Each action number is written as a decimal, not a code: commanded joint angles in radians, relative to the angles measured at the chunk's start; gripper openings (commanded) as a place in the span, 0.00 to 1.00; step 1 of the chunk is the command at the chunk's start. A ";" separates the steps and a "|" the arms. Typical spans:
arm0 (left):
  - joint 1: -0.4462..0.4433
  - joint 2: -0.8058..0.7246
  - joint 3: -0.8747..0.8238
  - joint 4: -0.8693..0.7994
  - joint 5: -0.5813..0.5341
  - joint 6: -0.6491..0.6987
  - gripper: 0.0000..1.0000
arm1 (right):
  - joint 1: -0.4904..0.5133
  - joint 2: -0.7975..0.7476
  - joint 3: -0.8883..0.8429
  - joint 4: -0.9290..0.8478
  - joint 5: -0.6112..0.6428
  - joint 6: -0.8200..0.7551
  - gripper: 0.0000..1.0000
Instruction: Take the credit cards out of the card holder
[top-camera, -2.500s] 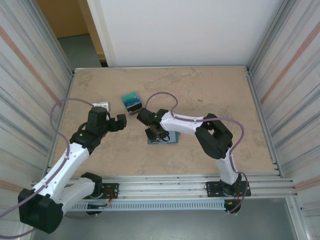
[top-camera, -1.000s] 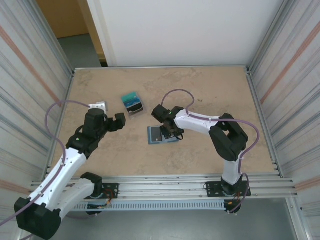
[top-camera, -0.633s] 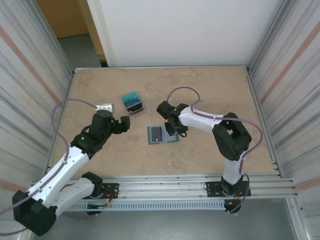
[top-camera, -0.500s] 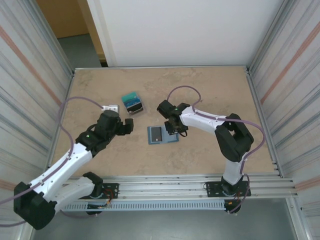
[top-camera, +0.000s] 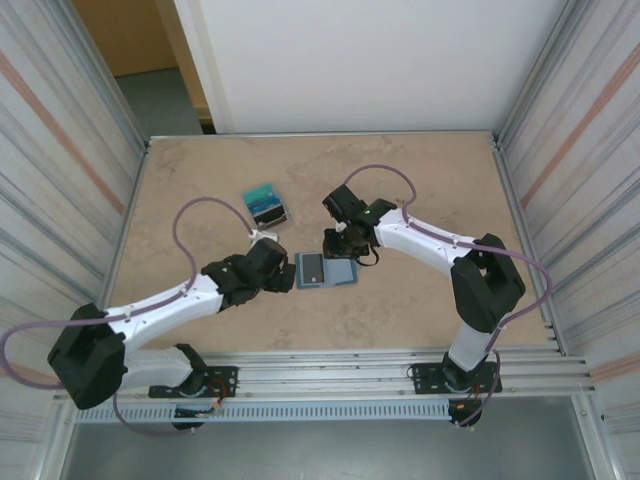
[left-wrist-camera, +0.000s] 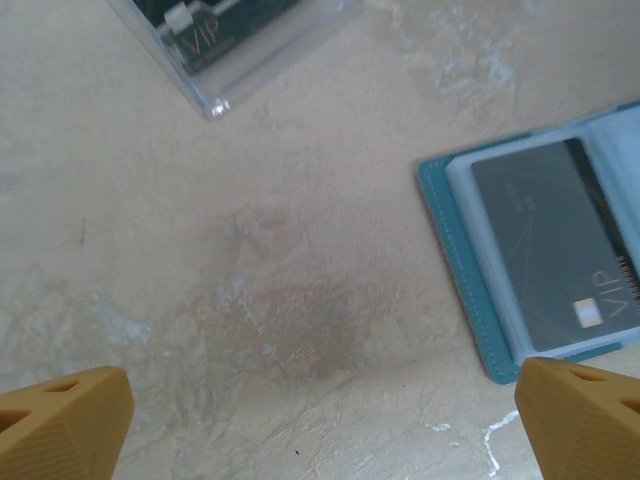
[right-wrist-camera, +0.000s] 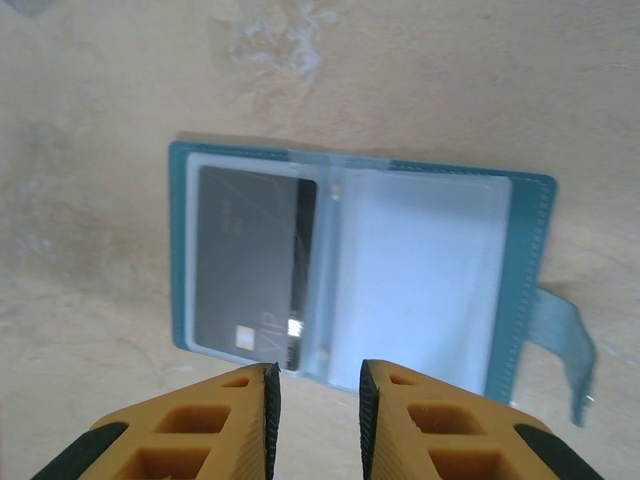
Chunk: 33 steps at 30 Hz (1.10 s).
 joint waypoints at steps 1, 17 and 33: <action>-0.004 0.040 -0.026 0.072 -0.023 -0.052 0.99 | -0.004 0.044 -0.019 0.057 -0.086 0.036 0.27; -0.004 0.255 -0.008 0.215 -0.003 -0.038 0.99 | -0.010 0.166 -0.035 0.157 -0.163 0.078 0.25; -0.007 0.320 0.003 0.187 0.002 -0.042 0.99 | -0.019 0.181 -0.069 0.181 -0.184 0.087 0.26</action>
